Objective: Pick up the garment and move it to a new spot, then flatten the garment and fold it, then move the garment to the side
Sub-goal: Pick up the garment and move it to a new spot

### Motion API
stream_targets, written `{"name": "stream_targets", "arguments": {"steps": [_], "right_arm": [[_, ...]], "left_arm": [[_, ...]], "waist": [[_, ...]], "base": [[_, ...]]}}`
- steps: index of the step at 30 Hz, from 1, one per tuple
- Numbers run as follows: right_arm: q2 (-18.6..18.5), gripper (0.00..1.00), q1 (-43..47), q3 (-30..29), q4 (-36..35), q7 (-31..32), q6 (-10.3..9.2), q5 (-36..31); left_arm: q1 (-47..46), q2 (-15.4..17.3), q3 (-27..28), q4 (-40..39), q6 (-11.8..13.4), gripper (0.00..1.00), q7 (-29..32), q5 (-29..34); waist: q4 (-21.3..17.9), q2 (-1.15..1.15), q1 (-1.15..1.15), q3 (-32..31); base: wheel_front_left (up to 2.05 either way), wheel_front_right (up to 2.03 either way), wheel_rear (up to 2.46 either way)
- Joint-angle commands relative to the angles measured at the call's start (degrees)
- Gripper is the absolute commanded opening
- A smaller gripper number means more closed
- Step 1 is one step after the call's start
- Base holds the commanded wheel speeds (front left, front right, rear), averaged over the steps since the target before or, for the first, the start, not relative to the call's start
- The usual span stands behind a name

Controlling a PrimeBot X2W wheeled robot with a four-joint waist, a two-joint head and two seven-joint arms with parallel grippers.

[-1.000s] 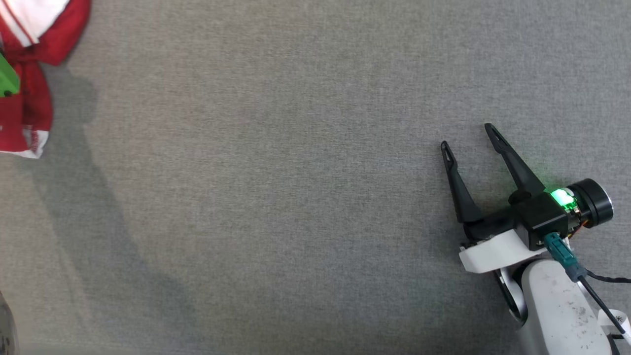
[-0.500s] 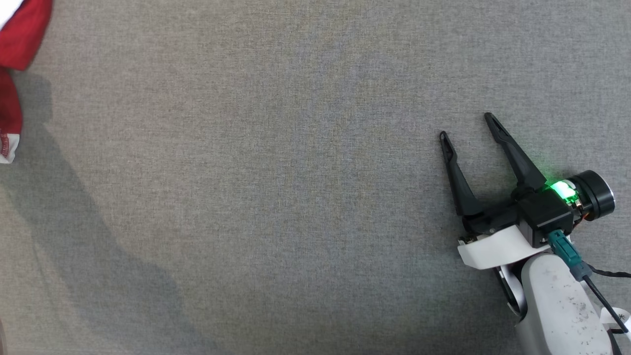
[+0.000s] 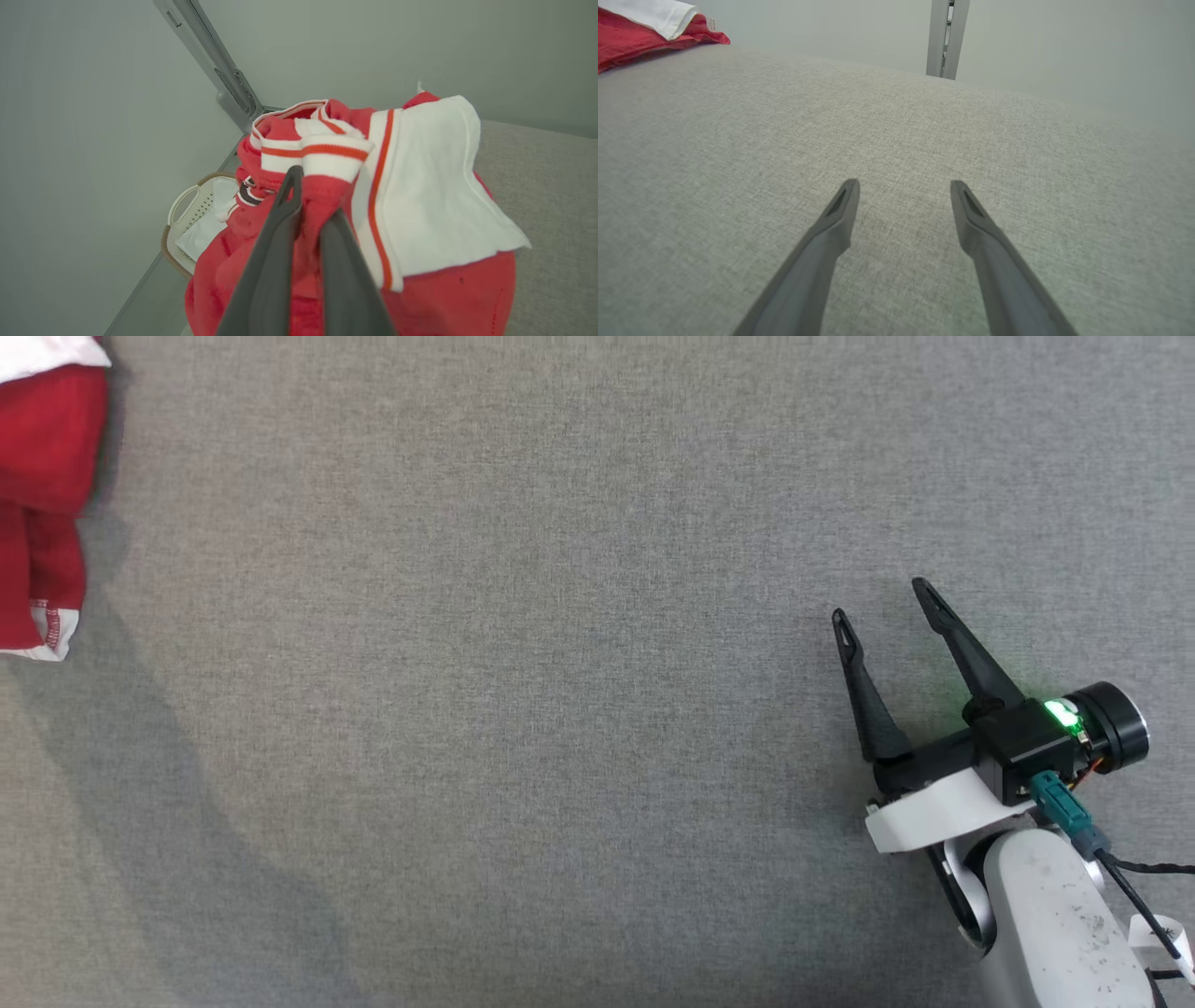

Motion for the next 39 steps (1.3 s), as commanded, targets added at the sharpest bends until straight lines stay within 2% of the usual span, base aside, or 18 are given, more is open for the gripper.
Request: {"name": "stream_targets", "arguments": {"steps": [1, 7, 14, 18, 27, 32, 39], "right_arm": [[-0.3, 1.00, 0.8, 0.1, 0.4, 0.0, -0.10, 0.8], [-0.3, 1.00, 2.4, 0.8, 1.9, 0.0, -0.10, 3.5], [-0.3, 1.00, 5.5, 0.8, 3.3, 0.0, -0.10, 6.7], [-0.3, 1.00, 7.5, 0.3, 3.9, 0.0, -0.10, 8.4], [-0.3, 1.00, 10.8, -1.8, 4.2, 0.0, -0.10, 9.9], [-0.3, 1.00, 11.6, -2.6, 4.2, 0.0, -0.10, 10.2], [-0.3, 1.00, 11.5, -3.0, 4.2, 0.0, -0.09, 10.3]], "left_arm": [[-1.1, 0.9, -0.6, -0.6, -0.6, 0.00, -0.7, 0.7], [-3.1, 1.7, -4.5, -3.1, -3.4, 0.00, -1.8, 3.4], [-5.2, -1.2, -9.3, -6.3, -6.5, 0.00, -1.0, 5.8], [-5.0, -5.4, -12.3, -8.5, -8.0, 0.00, -0.9, 5.7], [1.6, -19.5, -17.6, -14.2, -8.9, 0.00, -2.5, -1.4], [10.9, -23.3, -23.1, -15.9, -8.9, 0.00, -4.9, -6.4], [24.3, -24.3, -28.6, -13.1, -8.8, 0.00, -9.4, -10.8]], "waist": [[-0.8, 0.00, 0.00, -3.6], [-2.7, 0.00, 0.00, -10.5], [-5.6, 0.00, 0.00, -18.7], [-7.7, 0.00, 0.00, -22.6], [-11.4, 0.00, 0.00, -27.1], [-13.0, 0.00, 0.00, -26.9], [-14.7, 0.00, 0.00, -25.2]], "base": [[0.00, 0.00, 0.00], [0.00, 0.00, 0.00], [0.00, 0.00, 0.00], [0.00, 0.00, 0.00], [0.00, 0.00, 0.00], [0.00, 0.00, 0.00], [0.00, 0.00, 0.00]]}}
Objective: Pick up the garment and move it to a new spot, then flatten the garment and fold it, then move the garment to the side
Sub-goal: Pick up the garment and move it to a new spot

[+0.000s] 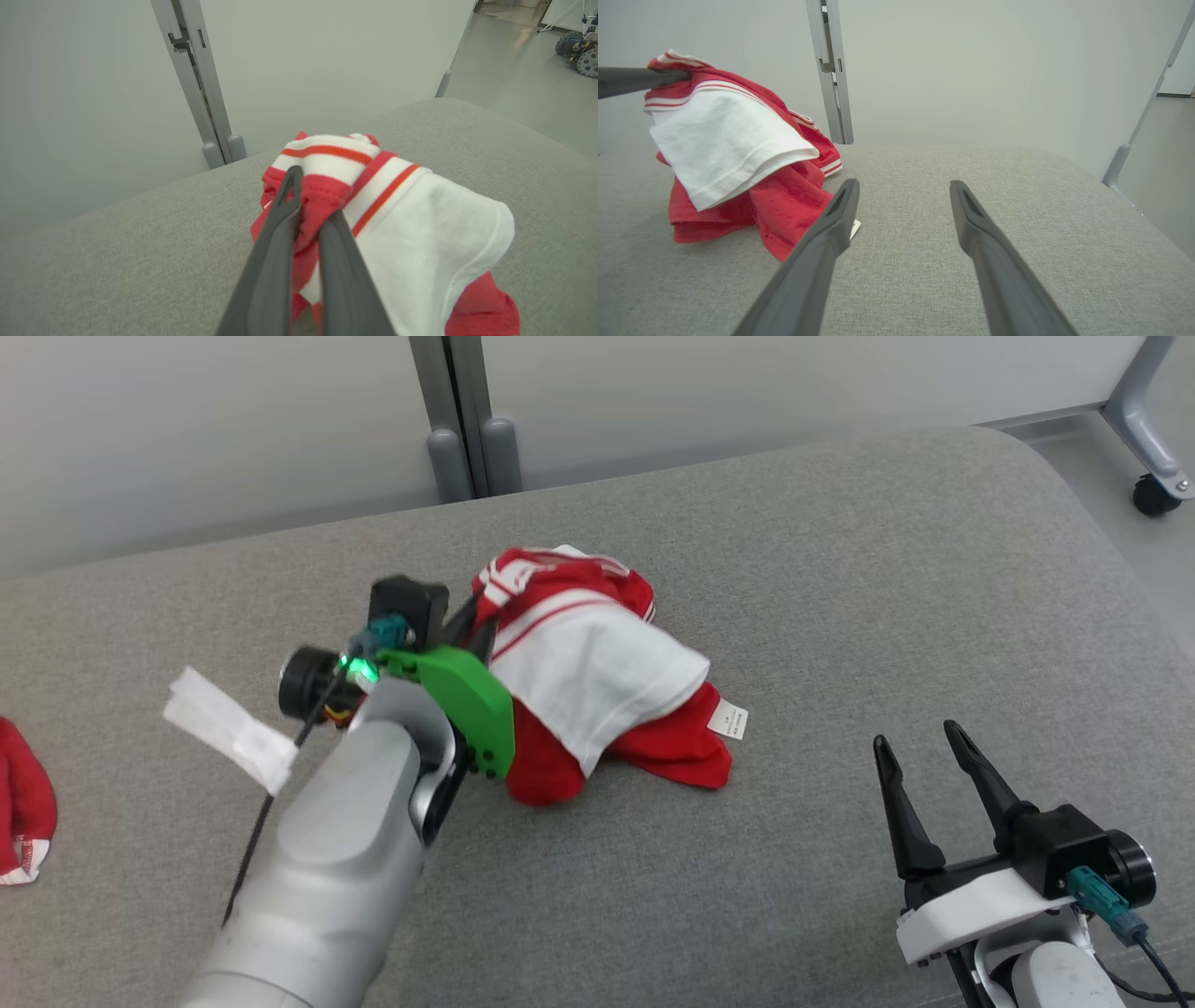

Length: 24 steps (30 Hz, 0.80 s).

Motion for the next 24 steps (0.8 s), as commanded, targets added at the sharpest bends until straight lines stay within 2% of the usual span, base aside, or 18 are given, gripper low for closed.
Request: {"name": "stream_targets", "arguments": {"steps": [1, 6, 13, 14, 15, 16, 17, 24], "right_arm": [[-0.2, 1.00, 0.4, -0.2, 0.0, 0.0, -0.09, 0.0], [-0.2, 1.00, 0.6, -0.4, 0.0, 0.0, -0.09, -0.4], [-0.2, 1.00, 0.6, -0.3, 0.3, 0.0, -0.09, -1.1], [-0.2, 1.00, 0.5, -0.3, 0.4, 0.0, -0.08, -1.1], [-0.2, 1.00, 0.3, -0.1, 0.5, 0.0, -0.09, -1.1], [-0.2, 1.00, 0.2, 0.0, 0.6, 0.0, -0.09, -1.2], [-0.2, 1.00, 0.0, 0.1, 0.6, 0.0, -0.09, -1.2], [-0.2, 1.00, -0.9, 0.6, 0.6, 0.0, -0.09, -2.0]], "left_arm": [[2.8, 0.1, -1.0, 0.4, 0.4, 0.00, -1.0, -1.2], [9.6, 0.1, -4.7, 1.4, 2.0, 0.00, -3.3, -4.1], [13.6, 0.1, -7.8, 0.0, 3.7, 0.00, -6.0, -7.5], [13.8, 0.1, -8.2, -0.7, 3.6, 0.18, -6.4, -7.8], [13.9, 0.1, -8.6, -1.3, 3.6, 0.42, -6.6, -7.7], [14.1, 0.1, -8.8, -1.9, 3.7, 0.82, -6.8, -7.3], [14.2, 0.1, -8.8, -2.7, 3.8, 1.00, -7.0, -6.8], [17.8, 1.0, -2.5, -13.6, 4.4, 1.00, -7.0, -1.4]], "waist": [[-0.6, -0.01, 0.00, 0.8], [-0.7, -0.01, 0.00, 1.4], [0.8, -0.01, 0.00, 1.6], [1.1, -0.01, 0.00, 1.5], [1.3, -0.01, 0.00, 1.4], [1.5, -0.01, 0.00, 1.3], [1.8, -0.01, 0.00, 1.1], [3.5, -0.01, 0.00, -0.7]], "base": [[0.00, 0.00, 0.00], [0.00, 0.00, 0.00], [0.00, 0.00, 0.00], [0.00, 0.00, 0.00], [0.00, 0.00, 0.00], [0.00, 0.00, 0.00], [0.00, 0.00, 0.00], [0.00, 0.00, 0.00]]}}
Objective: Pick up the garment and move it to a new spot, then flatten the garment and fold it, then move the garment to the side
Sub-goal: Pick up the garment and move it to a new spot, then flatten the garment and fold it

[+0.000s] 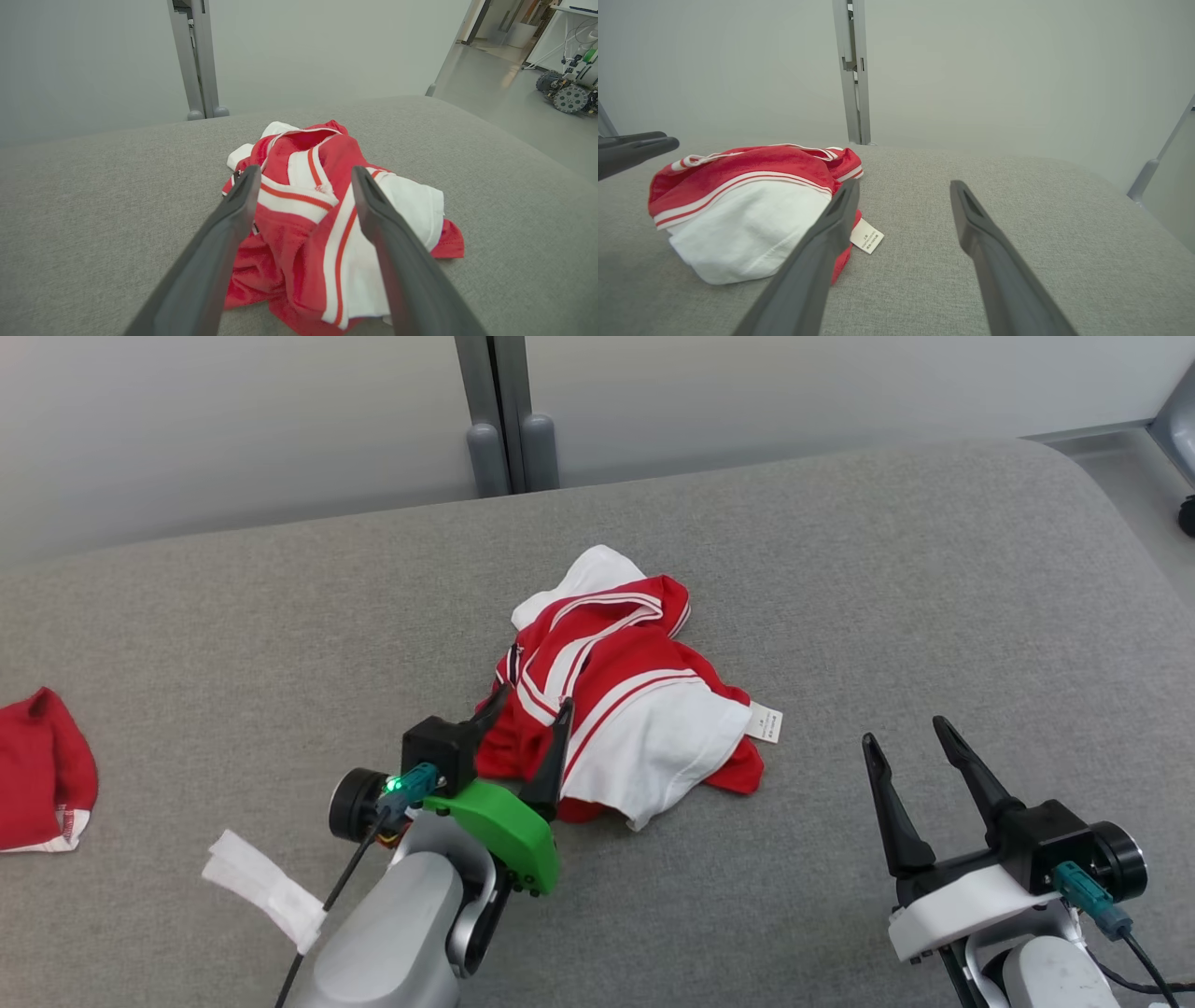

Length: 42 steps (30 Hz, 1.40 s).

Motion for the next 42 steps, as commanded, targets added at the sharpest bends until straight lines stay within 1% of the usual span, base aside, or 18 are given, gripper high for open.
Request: {"name": "stream_targets", "arguments": {"steps": [1, 8, 10, 11, 15, 19, 23, 27, 42], "right_arm": [[-0.2, 1.00, -0.4, 0.0, 0.1, 0.0, -0.10, -0.6], [-0.2, 1.00, -0.8, -0.2, 0.4, 0.0, -0.09, -0.9], [-0.2, 1.00, -0.6, -0.4, 0.5, 0.0, -0.10, -0.6], [-0.2, 1.00, -0.4, -0.5, 0.5, 0.0, -0.09, -0.3], [-0.2, 1.00, 1.0, -1.0, 0.7, 0.0, -0.09, 1.0], [-0.2, 1.00, 2.6, -1.2, 1.1, 0.0, -0.09, 2.5], [-0.2, 1.00, 4.2, -1.0, 1.4, 0.0, -0.10, 3.5], [-0.2, 1.00, 5.4, -1.0, 1.8, 0.0, -0.09, 4.2], [-0.2, 1.00, 5.3, -0.4, 3.3, 0.0, -0.10, 5.1]], "left_arm": [[1.9, 0.9, 1.6, -1.9, 0.3, 1.00, -0.2, 1.3], [9.6, 1.4, 9.6, -10.6, 0.4, 1.00, -0.2, 5.5], [14.0, 1.4, 13.5, -13.9, 0.5, 1.00, -0.1, 7.1], [15.3, 1.4, 14.5, -14.7, 0.6, 1.00, -0.2, 7.7], [21.2, 0.8, 19.8, -18.6, 1.1, 1.00, -0.2, 9.1], [26.6, 0.1, 23.4, -22.1, 1.1, 1.00, -0.2, 10.7], [30.3, -0.1, 24.6, -24.1, 0.7, 1.00, -0.1, 12.1], [32.3, -0.3, 24.6, -24.6, 0.5, 1.00, -0.1, 13.4], [31.9, -0.3, 23.6, -24.4, 1.5, 1.00, -0.2, 11.7]], "waist": [[0.9, 0.00, 0.00, -1.2], [2.6, 0.00, 0.00, -4.0], [3.2, 0.00, 0.00, -4.9], [3.4, 0.00, 0.00, -5.1], [4.1, 0.00, 0.00, -6.0], [4.5, 0.00, 0.00, -6.6], [4.7, 0.00, 0.00, -7.1], [4.6, 0.00, 0.00, -7.4], [4.3, 0.00, 0.00, -7.0]], "base": [[0.00, 0.00, 0.00], [0.00, 0.00, 0.00], [0.00, 0.00, 0.00], [0.00, 0.00, 0.00], [0.00, 0.00, 0.00], [0.00, 0.00, 0.00], [0.00, 0.00, 0.00], [0.00, 0.00, 0.00], [0.00, 0.00, 0.00]]}}
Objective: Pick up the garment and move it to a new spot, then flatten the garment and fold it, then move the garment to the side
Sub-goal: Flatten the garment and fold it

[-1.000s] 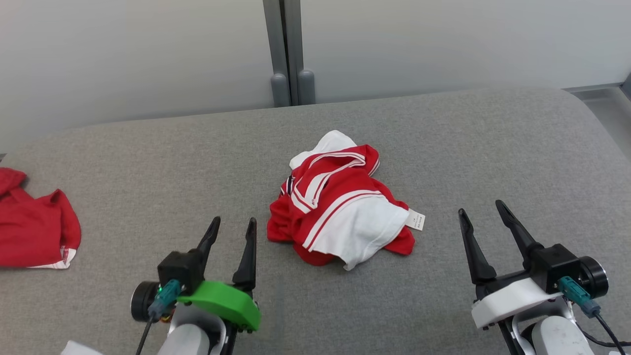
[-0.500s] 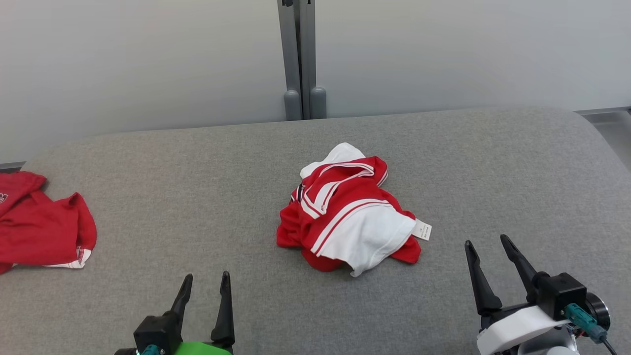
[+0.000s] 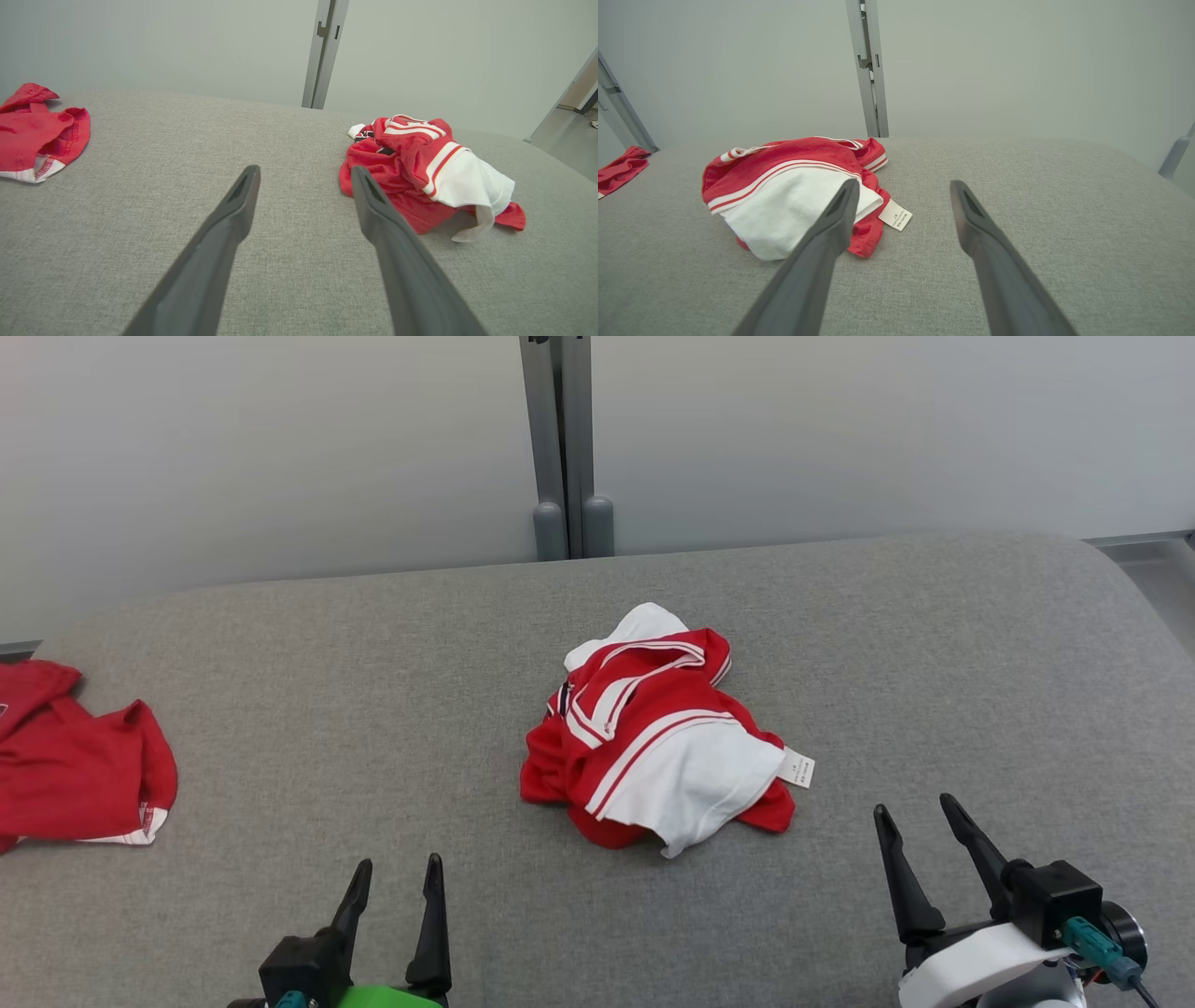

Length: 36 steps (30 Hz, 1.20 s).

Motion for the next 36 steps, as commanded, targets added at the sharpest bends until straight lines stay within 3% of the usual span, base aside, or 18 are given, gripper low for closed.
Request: {"name": "stream_targets", "arguments": {"steps": [1, 18, 25, 36], "right_arm": [[-0.2, 1.00, 0.0, -0.3, 0.2, 0.0, -0.08, 0.2], [-0.2, 1.00, -0.5, -0.6, 0.4, 0.0, -0.08, -0.1], [-0.2, 1.00, -1.5, 0.3, 0.2, 0.0, -0.08, -0.4], [-0.2, 1.00, -3.5, 2.1, -0.1, 0.0, -0.08, -0.9]], "left_arm": [[-0.2, 0.0, 0.1, 0.0, 0.3, 1.00, -0.1, -0.4], [-1.9, 0.0, -0.5, -0.1, 0.3, 1.00, -0.1, -2.4], [-7.7, 0.0, -5.2, 3.0, -0.8, 1.00, -0.1, -3.5], [-21.4, 0.1, -15.1, 16.4, -1.8, 1.00, -0.1, -6.4]], "waist": [[0.1, 0.00, 0.00, 0.0], [0.1, 0.00, 0.00, 0.6], [-1.4, 0.00, 0.00, 2.0], [-7.5, 0.00, 0.00, 6.6]], "base": [[0.00, 0.00, 0.00], [0.00, 0.00, 0.00], [0.00, 0.00, 0.00], [0.00, 0.00, 0.00]]}}
